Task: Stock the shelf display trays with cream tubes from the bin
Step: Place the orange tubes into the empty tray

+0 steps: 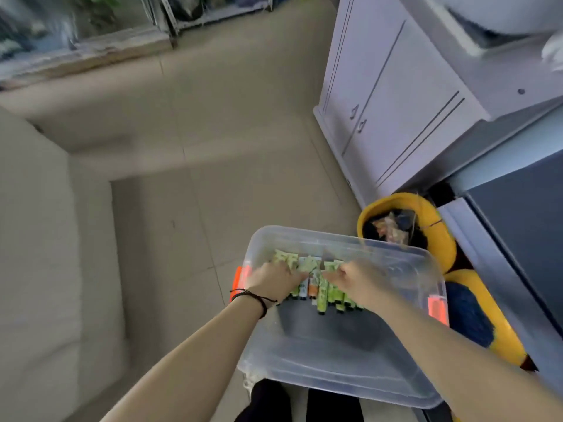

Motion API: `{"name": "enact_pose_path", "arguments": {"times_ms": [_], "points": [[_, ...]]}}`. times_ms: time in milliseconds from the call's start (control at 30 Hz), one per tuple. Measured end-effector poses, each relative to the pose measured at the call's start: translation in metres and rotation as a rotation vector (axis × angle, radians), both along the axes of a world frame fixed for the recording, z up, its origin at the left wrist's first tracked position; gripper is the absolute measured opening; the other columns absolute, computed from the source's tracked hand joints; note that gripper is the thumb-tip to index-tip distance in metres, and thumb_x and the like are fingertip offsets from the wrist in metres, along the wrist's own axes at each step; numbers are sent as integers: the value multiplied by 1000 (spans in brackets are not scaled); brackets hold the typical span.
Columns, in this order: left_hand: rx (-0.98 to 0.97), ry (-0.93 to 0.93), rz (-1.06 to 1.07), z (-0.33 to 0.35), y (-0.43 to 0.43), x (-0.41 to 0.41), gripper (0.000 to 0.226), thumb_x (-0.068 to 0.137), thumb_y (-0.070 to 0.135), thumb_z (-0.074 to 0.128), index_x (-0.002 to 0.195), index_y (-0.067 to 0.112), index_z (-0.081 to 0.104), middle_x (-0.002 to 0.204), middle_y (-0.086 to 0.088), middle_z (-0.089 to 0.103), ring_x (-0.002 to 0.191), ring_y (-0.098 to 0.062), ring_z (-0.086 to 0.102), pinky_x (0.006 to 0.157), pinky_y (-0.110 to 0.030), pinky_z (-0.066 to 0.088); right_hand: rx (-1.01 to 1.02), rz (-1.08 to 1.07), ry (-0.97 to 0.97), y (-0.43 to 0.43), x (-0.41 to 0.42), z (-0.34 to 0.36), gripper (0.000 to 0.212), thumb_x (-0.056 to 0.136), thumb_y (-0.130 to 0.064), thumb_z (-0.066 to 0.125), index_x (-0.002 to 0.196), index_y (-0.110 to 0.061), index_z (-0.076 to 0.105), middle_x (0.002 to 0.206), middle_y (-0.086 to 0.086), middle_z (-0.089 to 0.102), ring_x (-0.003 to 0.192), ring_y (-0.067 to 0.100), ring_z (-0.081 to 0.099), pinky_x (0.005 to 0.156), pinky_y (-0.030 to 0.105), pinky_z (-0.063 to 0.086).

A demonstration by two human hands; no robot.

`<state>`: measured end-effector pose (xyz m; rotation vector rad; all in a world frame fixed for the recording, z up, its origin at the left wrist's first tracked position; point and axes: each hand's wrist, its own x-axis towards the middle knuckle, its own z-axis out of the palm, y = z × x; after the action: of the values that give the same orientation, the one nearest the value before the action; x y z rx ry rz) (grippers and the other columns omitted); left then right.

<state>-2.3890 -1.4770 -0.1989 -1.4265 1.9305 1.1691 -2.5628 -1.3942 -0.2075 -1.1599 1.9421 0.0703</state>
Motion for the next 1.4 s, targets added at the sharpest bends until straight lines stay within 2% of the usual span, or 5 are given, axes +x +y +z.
{"name": "enact_pose_path", "arguments": {"times_ms": [267,367,500,767,1400], "points": [[191,186,261,-102,24,-30,35,92,44,50,98,13,66,82,-2,63,74,-20,58,69,-29,43,55,-271,-104,4,4,-109,41,91,-55,51,67,-21,47,67,-5,50,73,23,54,62,34,37],[236,174,287,-126,37,-39,32,93,27,46,123,22,58,97,-3,65,77,-19,58,67,-26,43,67,-348,-176,-2,8,-133,34,92,-49,54,102,-19,66,98,-2,65,100,22,61,79,32,46],[97,94,289,-143,49,-41,44,89,11,37,126,30,52,102,-2,67,84,-22,62,69,-31,52,81,-366,-208,-10,13,-151,53,93,-49,53,133,-14,54,128,5,61,115,23,58,91,35,47],[-119,32,376,-166,52,-50,24,83,5,41,98,21,52,85,0,64,76,-22,61,58,-32,48,104,-531,-91,-24,14,-174,41,85,-43,66,59,-15,50,54,2,53,57,26,63,54,29,41],[-195,-106,91,-172,53,-65,25,91,42,52,104,22,58,112,3,56,87,-20,60,63,-27,39,32,-751,-269,5,-9,-172,18,76,-18,77,69,-22,61,72,-7,61,68,12,57,55,22,40]]}}
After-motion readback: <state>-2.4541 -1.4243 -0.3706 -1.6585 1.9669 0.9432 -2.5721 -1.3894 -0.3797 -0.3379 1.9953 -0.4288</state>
